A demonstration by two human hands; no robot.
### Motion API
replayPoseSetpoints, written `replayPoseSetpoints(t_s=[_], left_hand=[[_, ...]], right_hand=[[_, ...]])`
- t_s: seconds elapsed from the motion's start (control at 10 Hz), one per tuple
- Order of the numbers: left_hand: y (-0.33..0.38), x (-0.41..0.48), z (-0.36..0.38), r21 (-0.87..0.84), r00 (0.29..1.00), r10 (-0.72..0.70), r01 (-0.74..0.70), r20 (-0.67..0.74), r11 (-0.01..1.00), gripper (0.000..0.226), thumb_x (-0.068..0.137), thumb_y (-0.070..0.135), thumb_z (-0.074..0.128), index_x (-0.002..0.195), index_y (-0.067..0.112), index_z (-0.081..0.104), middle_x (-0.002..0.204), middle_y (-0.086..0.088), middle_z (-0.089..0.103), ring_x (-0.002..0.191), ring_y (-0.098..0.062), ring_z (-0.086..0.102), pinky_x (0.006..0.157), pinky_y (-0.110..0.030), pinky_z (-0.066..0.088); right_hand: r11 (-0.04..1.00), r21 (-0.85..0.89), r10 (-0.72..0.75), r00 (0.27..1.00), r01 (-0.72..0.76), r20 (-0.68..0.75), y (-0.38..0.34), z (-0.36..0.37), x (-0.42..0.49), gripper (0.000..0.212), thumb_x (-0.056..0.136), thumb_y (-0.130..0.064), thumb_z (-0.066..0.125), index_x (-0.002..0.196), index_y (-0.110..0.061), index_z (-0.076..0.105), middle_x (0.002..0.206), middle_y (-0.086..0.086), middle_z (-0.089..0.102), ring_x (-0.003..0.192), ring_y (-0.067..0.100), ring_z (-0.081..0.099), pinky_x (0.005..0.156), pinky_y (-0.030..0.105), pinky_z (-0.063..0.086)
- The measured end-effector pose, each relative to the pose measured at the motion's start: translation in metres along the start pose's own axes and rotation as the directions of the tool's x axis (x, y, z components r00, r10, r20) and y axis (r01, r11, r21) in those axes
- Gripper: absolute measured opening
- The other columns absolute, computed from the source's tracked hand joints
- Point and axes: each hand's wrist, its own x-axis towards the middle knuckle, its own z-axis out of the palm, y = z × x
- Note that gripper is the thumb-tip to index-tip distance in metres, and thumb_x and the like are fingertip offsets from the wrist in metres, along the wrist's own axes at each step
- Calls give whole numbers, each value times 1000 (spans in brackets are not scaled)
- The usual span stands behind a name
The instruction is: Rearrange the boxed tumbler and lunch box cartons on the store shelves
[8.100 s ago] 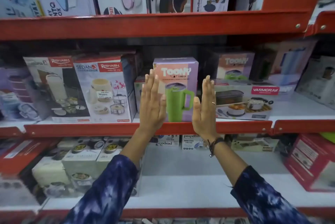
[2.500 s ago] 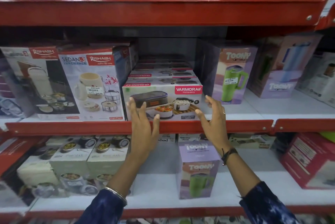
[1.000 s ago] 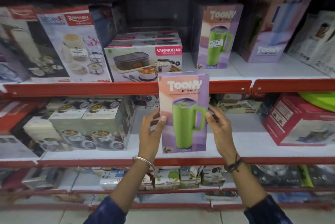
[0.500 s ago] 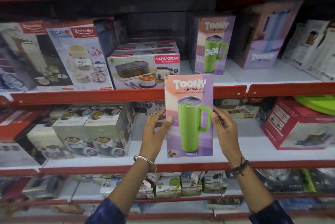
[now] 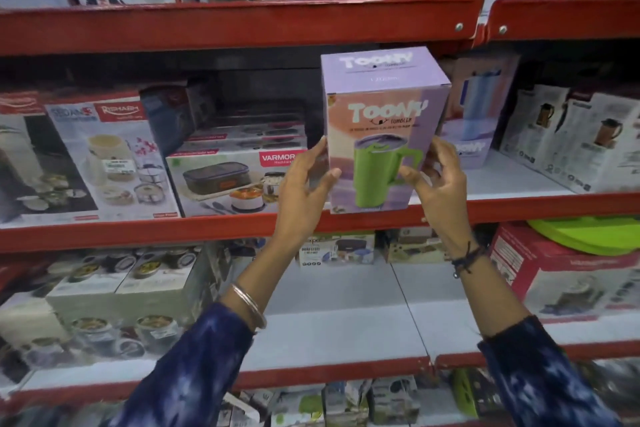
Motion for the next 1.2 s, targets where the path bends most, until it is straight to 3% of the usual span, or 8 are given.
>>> replayPoseSetpoints(t_s=[0.2,0.6,0.7,0.8,0.9,1.0,1.1,1.2], left_hand=[[-25,40,36,13,999,-34,34,6,999,51,90,22,58,138,15,44,132,-11,56,121,-24,55,103,-50,45],[-61,59,69,284,998,-59,54,7,957,51,94,24,53,141,11,39,138,-13,51,128,-25,47,109,-44,39],[-68,63,74,443,999,7,-27,48,896,71,90,20,59,148,11,19,153,-13,30,139,-26,31,110,-37,35],[-77,64,78,745,977,158,-213,145,632,93,91,30,56,146,12,-18,160,-15,-5,148,-30,0,112,-29,27],[-85,66,77,874,914,311,-360,260,326,90,87,26,60,149,12,-2,159,-11,0,145,-32,2,117,-41,11],[-79,63,78,904,913,321,-340,251,259,82,84,28,64,148,14,16,155,-6,8,143,-29,10,114,-46,22],[-69,61,73,912,914,309,-340,264,228,76,88,33,58,149,16,17,156,-5,6,143,-30,5,115,-49,21],[-47,56,59,845,894,381,-383,237,374,65,90,30,55,146,15,26,157,-6,20,144,-30,4,116,-50,16]], right_hand=[[999,-38,9,1000,-10,-20,37,-5,36,51,83,-17,69,130,-11,49,134,10,49,122,25,51,103,48,45],[984,-126,136,988,-126,76,96,-7,58,51,85,-21,67,132,-12,47,128,-1,47,120,21,52,99,45,48],[977,-182,134,985,-113,105,101,-2,61,70,85,-20,67,144,-22,29,145,4,37,132,19,39,110,41,37],[934,-348,-39,989,86,140,101,3,62,88,87,-19,64,148,-30,2,158,-2,10,144,9,12,116,19,13],[792,-549,-190,962,268,195,103,4,64,89,89,-20,59,147,-26,-7,158,-4,-6,146,12,-2,118,25,8],[683,-683,-144,965,259,221,97,3,64,87,89,-27,57,145,-22,-9,155,-3,-10,146,19,-6,119,38,9],[642,-730,-96,970,233,225,85,4,61,84,91,-31,54,144,-18,-9,154,0,-12,145,23,-7,120,47,11],[692,-676,-193,967,254,166,61,7,51,77,94,-37,46,146,-16,-6,157,3,-5,146,23,-3,120,45,11]])
